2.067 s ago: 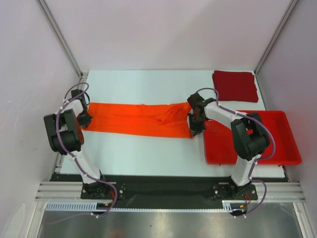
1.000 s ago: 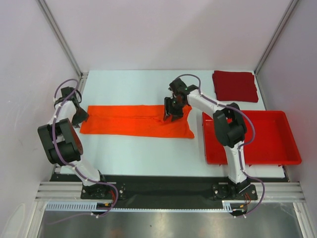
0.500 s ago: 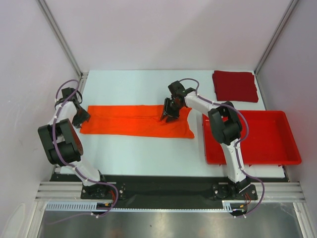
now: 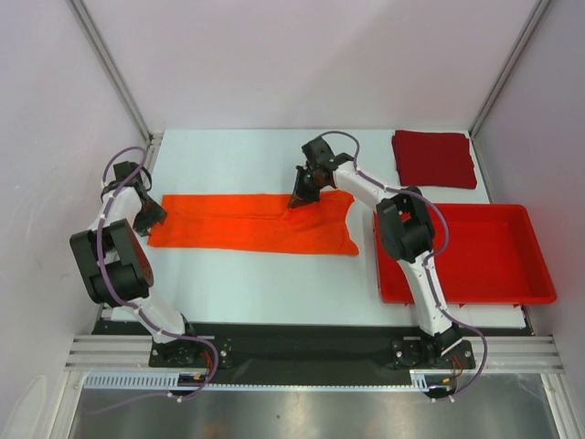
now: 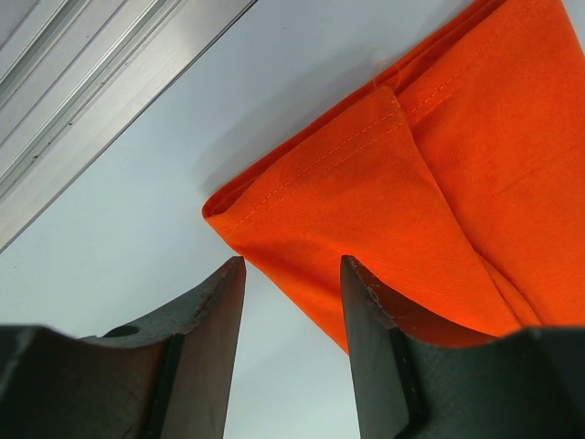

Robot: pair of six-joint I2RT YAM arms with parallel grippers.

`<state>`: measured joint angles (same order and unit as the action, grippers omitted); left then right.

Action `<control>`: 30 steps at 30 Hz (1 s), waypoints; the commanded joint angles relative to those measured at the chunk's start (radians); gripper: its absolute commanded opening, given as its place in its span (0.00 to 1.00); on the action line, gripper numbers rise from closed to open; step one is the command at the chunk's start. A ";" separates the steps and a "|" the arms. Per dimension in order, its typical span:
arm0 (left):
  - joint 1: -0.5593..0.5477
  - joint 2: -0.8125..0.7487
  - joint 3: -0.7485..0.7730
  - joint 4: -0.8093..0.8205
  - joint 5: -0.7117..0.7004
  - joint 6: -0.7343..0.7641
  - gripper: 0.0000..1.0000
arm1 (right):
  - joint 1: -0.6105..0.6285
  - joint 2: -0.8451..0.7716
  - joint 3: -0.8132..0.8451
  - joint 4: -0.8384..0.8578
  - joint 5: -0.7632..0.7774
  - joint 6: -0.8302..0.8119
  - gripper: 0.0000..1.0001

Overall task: Fold and stack the t-shirts
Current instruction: Fold the tshirt

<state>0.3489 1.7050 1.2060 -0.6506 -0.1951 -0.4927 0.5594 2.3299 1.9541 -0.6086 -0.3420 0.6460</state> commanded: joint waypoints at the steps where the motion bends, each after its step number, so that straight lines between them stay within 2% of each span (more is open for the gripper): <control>1: -0.005 -0.053 -0.003 0.020 0.005 0.005 0.51 | 0.010 0.057 0.101 -0.008 -0.012 -0.042 0.00; 7: -0.005 -0.058 -0.014 0.023 0.005 0.006 0.52 | 0.013 0.129 0.206 -0.020 -0.051 -0.081 0.01; 9: -0.004 -0.056 -0.013 0.022 0.006 0.006 0.52 | 0.014 0.143 0.244 -0.026 -0.043 -0.098 0.10; 10: -0.007 -0.057 -0.011 0.023 0.008 0.005 0.52 | 0.014 0.147 0.258 -0.031 -0.042 -0.104 0.18; 11: -0.007 -0.058 -0.011 0.022 0.011 0.006 0.52 | 0.013 0.154 0.269 -0.036 -0.035 -0.115 0.34; 15: -0.014 -0.058 -0.010 0.022 0.008 0.006 0.52 | 0.002 0.126 0.322 -0.110 0.003 -0.161 0.43; 18: -0.019 -0.057 -0.011 0.022 0.008 0.006 0.52 | -0.019 0.060 0.322 -0.187 0.096 -0.210 0.50; 22: -0.024 -0.054 -0.011 0.025 0.011 0.006 0.52 | -0.073 -0.015 0.261 -0.258 0.193 -0.247 0.50; 26: -0.028 -0.048 -0.010 0.026 0.014 0.006 0.52 | -0.125 -0.040 0.209 -0.298 0.276 -0.295 0.38; 30: -0.033 -0.045 -0.005 0.025 0.017 0.009 0.52 | -0.156 -0.026 0.207 -0.316 0.268 -0.344 0.32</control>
<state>0.3260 1.6920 1.1976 -0.6445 -0.1917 -0.4915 0.4126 2.3356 2.1708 -0.8745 -0.1131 0.3676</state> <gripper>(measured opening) 0.516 0.333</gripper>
